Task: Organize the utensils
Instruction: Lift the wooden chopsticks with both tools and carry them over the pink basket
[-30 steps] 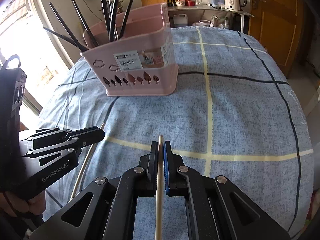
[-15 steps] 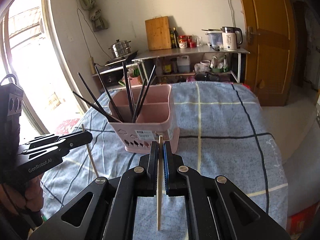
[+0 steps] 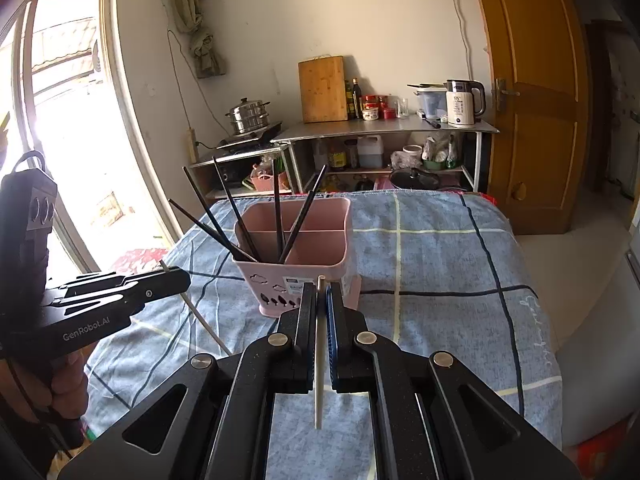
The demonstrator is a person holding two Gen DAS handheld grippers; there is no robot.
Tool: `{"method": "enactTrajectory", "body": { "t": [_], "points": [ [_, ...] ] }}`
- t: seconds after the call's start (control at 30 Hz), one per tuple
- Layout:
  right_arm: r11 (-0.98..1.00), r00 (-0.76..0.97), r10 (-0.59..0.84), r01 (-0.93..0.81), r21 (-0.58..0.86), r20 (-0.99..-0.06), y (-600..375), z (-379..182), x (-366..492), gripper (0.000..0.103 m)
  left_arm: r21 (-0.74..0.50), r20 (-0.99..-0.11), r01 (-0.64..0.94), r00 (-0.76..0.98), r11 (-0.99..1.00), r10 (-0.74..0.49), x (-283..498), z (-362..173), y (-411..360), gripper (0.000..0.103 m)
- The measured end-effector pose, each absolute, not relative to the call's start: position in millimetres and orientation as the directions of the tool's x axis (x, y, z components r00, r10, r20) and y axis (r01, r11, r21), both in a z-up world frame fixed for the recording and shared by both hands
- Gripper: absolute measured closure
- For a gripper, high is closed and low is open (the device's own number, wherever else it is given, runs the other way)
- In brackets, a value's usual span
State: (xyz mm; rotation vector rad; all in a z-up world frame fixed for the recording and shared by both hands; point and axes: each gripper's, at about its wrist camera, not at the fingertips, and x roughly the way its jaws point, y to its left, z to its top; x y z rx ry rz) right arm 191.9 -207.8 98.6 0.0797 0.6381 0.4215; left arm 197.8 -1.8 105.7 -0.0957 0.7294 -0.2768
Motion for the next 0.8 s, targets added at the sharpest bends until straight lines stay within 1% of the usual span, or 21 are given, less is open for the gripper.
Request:
{"method": "enactTrajectory", "body": {
  "t": [0.23,0.5,0.6,0.77,0.8],
  "points": [
    [0.905,0.743,0.422,-0.380,0.191,-0.519,-203.5,115.2,188.2,0.098,-0.202,-0.634,0.218,0.714,0.955,-0.297,190.9,118.6,8.5,0.099],
    [0.897,0.742,0.438,-0.395,0.196,-0.508,-193.6,116.9,191.4,0.098,-0.205,-0.636,0.204,0.715,0.957,-0.289,187.6,126.4,20.7,0.099],
    [0.902,0.750,0.425,-0.398,0.167,-0.506,-189.7,107.9,191.8,0.098,-0.208,-0.642,0.203,0.710,0.957,-0.290,187.1,123.8,21.8,0.098],
    [0.909,0.723,0.405,-0.385,0.160,-0.560,-190.0,76.1,186.9,0.098,-0.217,-0.653,0.208,0.695,0.954,-0.300,184.6,116.4,21.1,0.099],
    [0.910,0.735,0.403,-0.384,0.155,-0.545,-192.3,74.9,181.0,0.098,-0.216,-0.655,0.209,0.694,0.954,-0.300,184.1,115.7,20.6,0.098]
  ]
}}
